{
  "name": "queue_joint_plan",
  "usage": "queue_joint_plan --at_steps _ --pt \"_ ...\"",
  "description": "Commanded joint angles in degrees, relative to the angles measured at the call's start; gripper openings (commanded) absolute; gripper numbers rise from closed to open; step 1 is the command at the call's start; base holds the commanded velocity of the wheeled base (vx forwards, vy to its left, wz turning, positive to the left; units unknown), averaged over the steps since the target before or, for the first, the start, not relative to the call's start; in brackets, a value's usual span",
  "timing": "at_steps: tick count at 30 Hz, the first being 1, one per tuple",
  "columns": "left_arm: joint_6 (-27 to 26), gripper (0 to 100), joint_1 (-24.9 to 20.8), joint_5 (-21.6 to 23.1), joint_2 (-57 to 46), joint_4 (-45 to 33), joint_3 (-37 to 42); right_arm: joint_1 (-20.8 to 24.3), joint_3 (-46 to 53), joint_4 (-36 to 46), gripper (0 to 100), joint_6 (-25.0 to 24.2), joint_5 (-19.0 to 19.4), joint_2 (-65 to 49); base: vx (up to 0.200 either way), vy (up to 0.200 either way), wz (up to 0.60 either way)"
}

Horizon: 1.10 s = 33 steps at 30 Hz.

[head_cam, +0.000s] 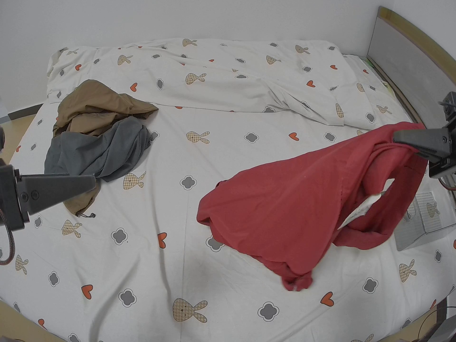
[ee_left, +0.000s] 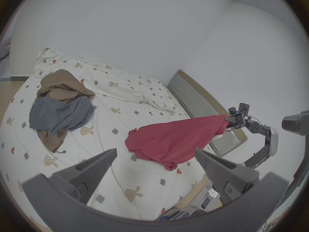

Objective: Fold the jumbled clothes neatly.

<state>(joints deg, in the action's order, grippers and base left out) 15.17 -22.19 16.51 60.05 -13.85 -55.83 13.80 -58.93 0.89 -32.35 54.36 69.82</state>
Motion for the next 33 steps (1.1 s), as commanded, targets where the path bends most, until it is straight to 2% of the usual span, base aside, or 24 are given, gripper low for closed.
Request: queue_joint_plan --at_steps 1,6,7,13,26,33 --pt "0.0 100 -3.0 -2.0 6.3 -0.1 -2.6 6.9 -8.4 0.1 0 -4.6 0.0 12.5 0.000 0.000 0.00" --pt "0.0 100 -6.8 -5.5 8.2 0.0 -3.1 9.4 -11.6 -0.3 0 -4.6 0.2 18.5 0.000 0.000 0.00" --pt "-0.2 100 -9.5 -6.9 9.3 0.0 -3.1 10.5 -13.1 -0.3 0 -4.6 0.2 20.8 0.000 0.000 0.00" --pt "-0.7 100 -15.8 -12.7 13.2 0.0 -3.8 13.3 -14.2 -0.3 0 -4.7 0.0 24.7 0.000 0.000 0.00" --pt "-0.7 100 -16.5 -13.1 12.1 0.0 -3.1 13.0 -15.3 -0.3 0 -4.6 0.0 25.1 0.000 0.000 0.00" --pt "-0.7 100 -17.4 -13.1 12.1 0.0 -3.0 14.3 -17.7 -0.3 0 -4.7 0.0 27.0 0.000 0.000 0.00"
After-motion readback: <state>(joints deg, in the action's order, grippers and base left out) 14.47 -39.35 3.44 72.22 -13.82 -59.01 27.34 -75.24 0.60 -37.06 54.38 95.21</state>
